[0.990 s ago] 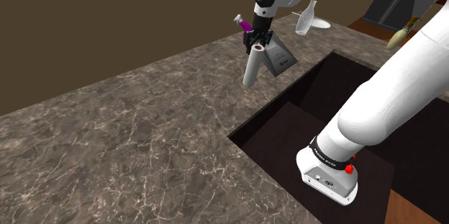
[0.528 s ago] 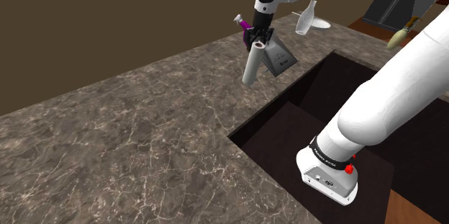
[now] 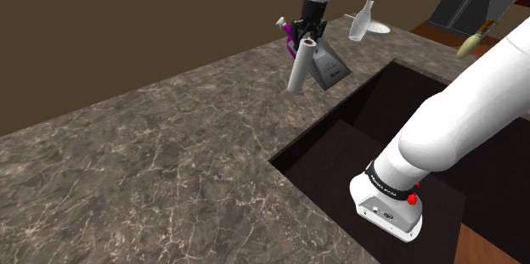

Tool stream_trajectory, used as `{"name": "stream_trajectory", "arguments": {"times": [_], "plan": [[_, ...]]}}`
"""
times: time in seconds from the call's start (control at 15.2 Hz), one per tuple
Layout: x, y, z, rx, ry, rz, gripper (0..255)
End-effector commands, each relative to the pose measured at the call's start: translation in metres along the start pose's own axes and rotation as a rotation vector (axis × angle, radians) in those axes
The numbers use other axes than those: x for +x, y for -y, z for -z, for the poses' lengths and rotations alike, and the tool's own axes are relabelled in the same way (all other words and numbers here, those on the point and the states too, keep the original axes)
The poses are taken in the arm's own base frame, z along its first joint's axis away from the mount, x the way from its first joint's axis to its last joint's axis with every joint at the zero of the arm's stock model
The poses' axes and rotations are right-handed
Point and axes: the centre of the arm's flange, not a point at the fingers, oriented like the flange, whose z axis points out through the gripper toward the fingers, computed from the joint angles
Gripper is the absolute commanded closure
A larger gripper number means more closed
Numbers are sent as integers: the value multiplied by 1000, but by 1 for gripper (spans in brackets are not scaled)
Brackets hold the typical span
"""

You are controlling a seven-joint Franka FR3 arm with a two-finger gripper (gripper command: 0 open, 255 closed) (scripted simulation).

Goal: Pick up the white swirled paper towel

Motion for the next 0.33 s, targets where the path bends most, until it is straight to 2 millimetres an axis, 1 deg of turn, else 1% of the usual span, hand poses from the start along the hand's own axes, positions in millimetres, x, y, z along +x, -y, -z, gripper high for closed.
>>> {"name": "stream_trajectory", "arguments": {"times": [0.0, 0.13, 0.26], "plan": [[-1, 1, 11, 0, 0, 0, 255], [-1, 1, 21, 0, 0, 0, 255], [-1, 1, 22, 0, 0, 0, 255]]}}
